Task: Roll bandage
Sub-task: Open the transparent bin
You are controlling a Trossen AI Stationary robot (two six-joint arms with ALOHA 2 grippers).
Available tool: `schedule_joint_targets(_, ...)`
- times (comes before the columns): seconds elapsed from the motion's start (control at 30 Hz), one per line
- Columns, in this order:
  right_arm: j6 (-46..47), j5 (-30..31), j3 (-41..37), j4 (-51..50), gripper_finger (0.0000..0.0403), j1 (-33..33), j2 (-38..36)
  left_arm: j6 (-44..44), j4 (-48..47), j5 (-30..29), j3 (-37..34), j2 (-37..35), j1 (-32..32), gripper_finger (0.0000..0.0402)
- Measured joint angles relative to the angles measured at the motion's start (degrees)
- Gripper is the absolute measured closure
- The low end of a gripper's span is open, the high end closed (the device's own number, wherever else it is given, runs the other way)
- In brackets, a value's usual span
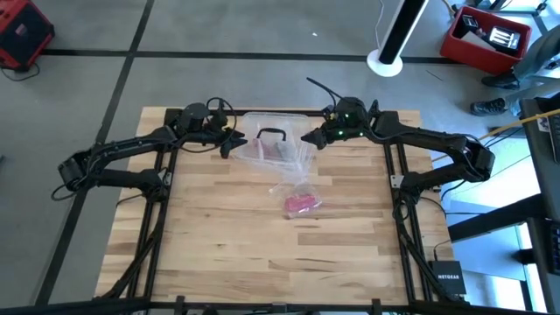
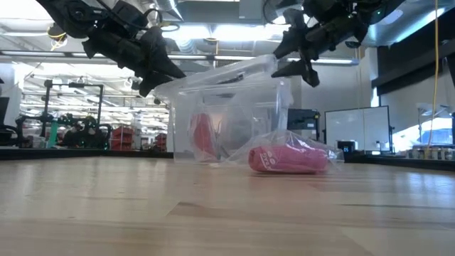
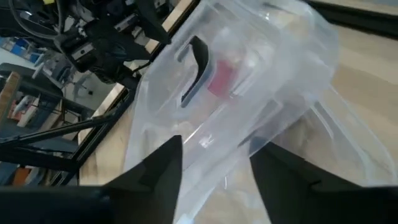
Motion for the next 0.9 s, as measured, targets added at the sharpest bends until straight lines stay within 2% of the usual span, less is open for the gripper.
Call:
schedule_joint_targets(0.23,1.03,5.81,-0.02,6.56,0.0312,2.25,0.03,0.38,0.27,-0.01,0.0,-0.02,0.02,0.0233)
schedule_joint_targets(0.37,0.79,5.69,0.1,9.19,0.0349,2.43,-0.03,0.39,0.26,-0.04,-0.02,0.01,0.02,0.0233)
schedule_joint_targets(0.67,-0.4,6.2,0.04,9.51,0.0394,3.35,-0.01,-0.03,2.68,0.0,0.09,-0.13,0.02,0.0233)
schedule_joint_targets(0.9,-0.3,5.48,0.03,9.15,0.0394,3.35,-0.01,0.24,2.51,0.0,0.11,-0.13,0.0,0.0233)
